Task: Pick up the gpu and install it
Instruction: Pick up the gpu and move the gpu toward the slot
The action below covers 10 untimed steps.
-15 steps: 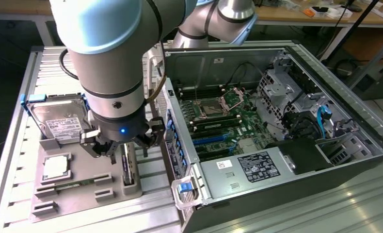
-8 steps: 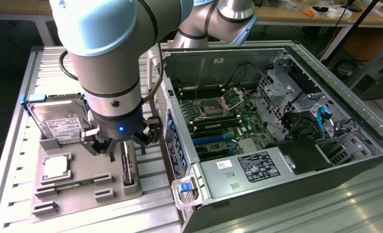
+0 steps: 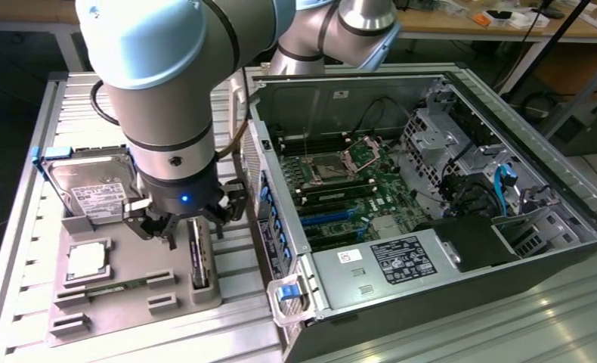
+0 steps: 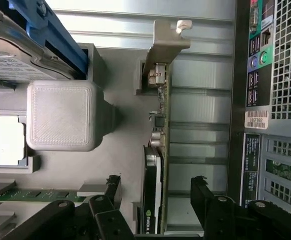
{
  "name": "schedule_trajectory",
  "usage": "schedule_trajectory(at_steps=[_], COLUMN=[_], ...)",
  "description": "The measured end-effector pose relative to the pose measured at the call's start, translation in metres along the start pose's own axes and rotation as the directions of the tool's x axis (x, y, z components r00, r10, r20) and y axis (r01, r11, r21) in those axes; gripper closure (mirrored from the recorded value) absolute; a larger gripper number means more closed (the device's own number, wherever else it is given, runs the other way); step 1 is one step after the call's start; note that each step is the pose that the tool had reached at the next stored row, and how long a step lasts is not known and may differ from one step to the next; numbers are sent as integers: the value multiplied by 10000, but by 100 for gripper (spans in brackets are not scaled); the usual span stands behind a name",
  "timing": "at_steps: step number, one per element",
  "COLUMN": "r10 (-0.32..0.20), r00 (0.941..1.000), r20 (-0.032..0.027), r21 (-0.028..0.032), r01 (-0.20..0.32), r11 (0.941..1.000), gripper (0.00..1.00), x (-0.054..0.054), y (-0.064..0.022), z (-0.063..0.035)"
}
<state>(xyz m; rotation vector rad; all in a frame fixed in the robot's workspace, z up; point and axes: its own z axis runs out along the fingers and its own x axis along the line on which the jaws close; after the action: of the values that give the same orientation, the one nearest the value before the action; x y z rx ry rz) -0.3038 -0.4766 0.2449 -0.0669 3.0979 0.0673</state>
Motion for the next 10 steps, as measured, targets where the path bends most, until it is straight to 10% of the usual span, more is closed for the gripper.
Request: schedule_trajectory(at_steps=[10], r10=[-10], r00=[10000], r20=[0], r21=[13], r01=[10], r11=[10000], gripper=[33], x=[25], y=[5], z=[25])
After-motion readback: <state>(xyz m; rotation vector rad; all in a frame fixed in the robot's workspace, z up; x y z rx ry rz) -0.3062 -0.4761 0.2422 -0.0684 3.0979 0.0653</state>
